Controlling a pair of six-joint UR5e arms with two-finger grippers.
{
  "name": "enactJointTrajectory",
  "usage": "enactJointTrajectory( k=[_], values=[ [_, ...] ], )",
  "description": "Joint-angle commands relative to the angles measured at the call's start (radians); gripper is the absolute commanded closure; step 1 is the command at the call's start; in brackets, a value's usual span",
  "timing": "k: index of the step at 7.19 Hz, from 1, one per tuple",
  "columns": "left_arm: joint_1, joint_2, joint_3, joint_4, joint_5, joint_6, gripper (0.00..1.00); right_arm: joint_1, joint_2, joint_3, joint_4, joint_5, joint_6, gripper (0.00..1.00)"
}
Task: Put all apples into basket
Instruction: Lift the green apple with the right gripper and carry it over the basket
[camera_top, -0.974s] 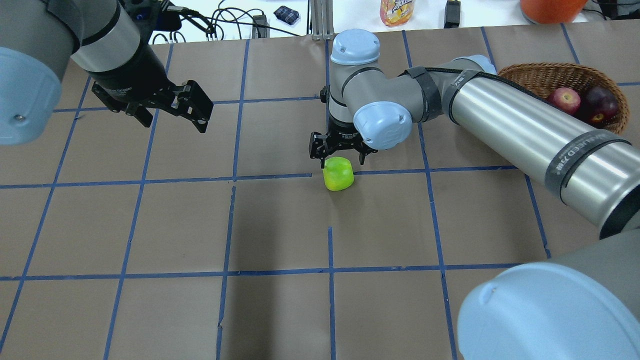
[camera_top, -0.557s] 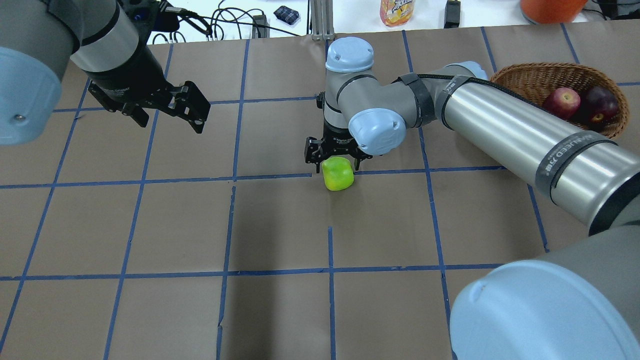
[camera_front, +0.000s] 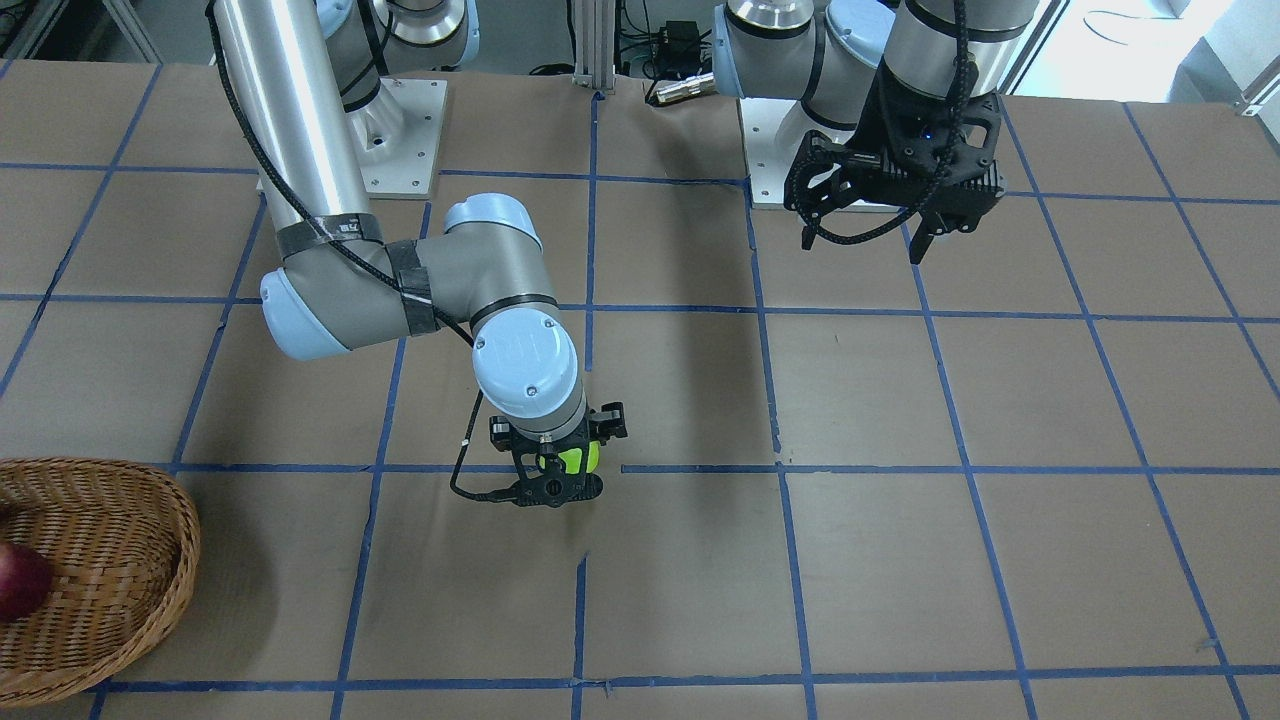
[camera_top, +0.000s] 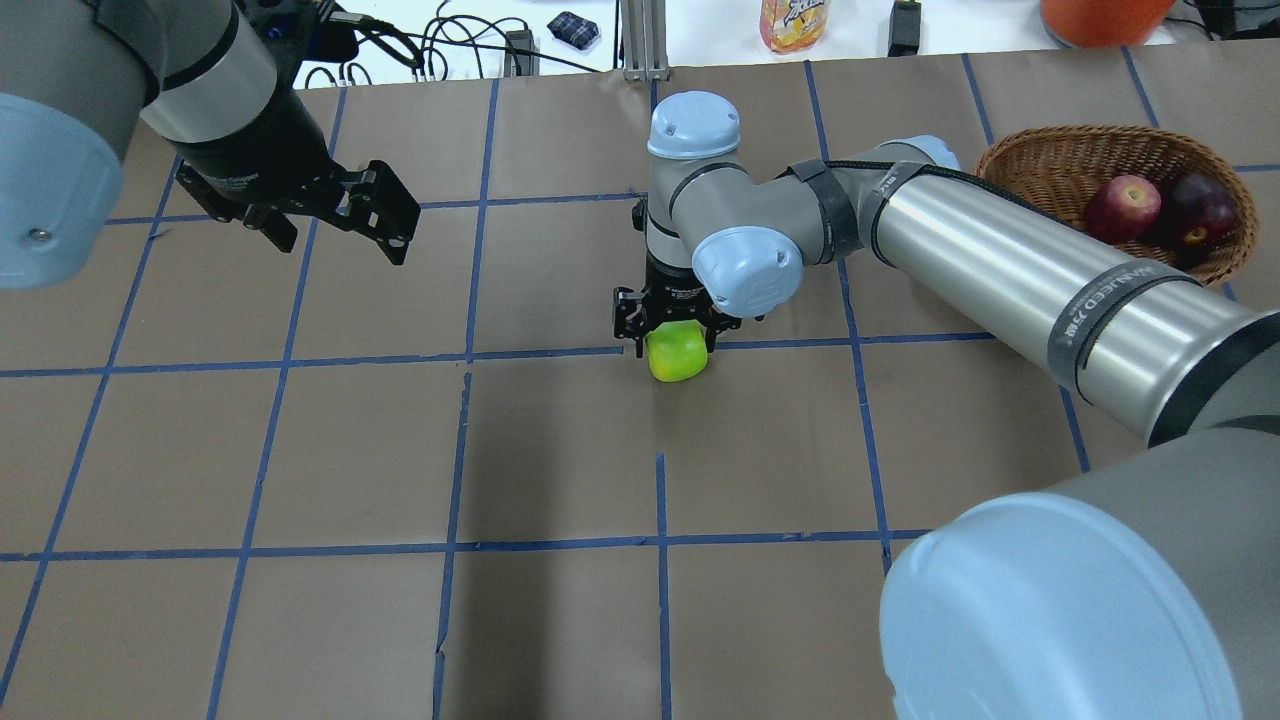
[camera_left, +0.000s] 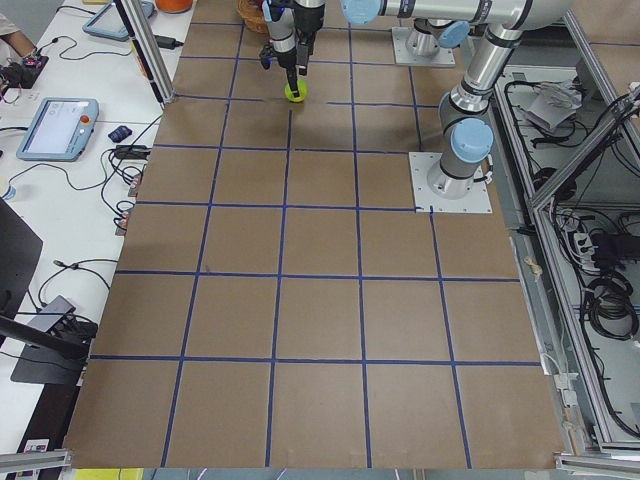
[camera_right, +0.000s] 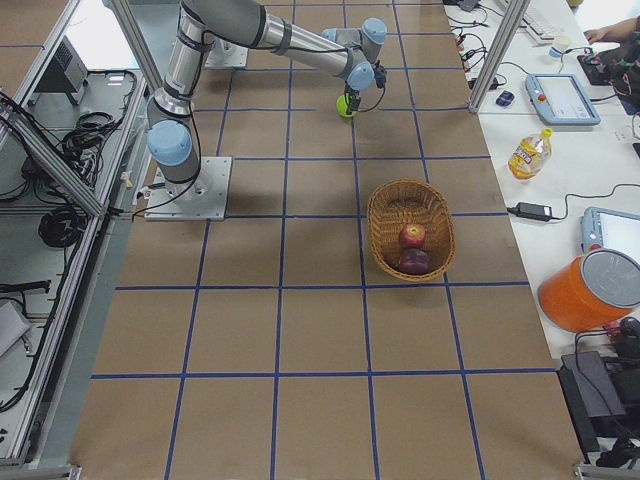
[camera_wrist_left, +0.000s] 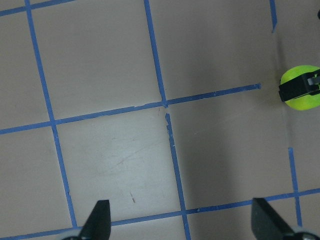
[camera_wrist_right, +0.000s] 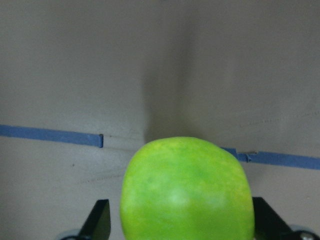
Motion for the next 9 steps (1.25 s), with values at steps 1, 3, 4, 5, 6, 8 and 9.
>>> enactJointTrajectory(
  k=[1, 3, 4, 5, 6, 8, 9],
  values=[
    [0.000, -0.001, -0.001, -0.003, -0.001, -0.002, 0.00, -0.003, -0.006, -0.011, 0.003, -0.067, -0.006, 1.00],
    [0.000, -0.012, 0.005, 0.006, -0.004, -0.002, 0.00, -0.055, -0.049, -0.058, 0.022, -0.096, -0.009, 1.00],
    [0.000, -0.018, 0.008, 0.006, -0.005, -0.002, 0.00, -0.136, -0.060, -0.124, 0.117, -0.105, -0.012, 1.00],
    [0.001, -0.015, 0.008, 0.006, -0.002, -0.002, 0.00, -0.218, -0.086, -0.218, 0.258, -0.122, -0.049, 1.00],
    [0.000, -0.013, 0.006, 0.005, -0.002, -0.002, 0.00, -0.295, -0.079, -0.286, 0.314, -0.190, -0.140, 1.00],
    [0.000, -0.007, 0.002, 0.006, -0.004, -0.002, 0.00, -0.458, -0.074, -0.302, 0.296, -0.222, -0.295, 1.00],
    [0.000, -0.006, 0.002, 0.006, -0.002, -0.002, 0.00, -0.539, -0.057, -0.299, 0.296, -0.220, -0.370, 1.00]
  ],
)
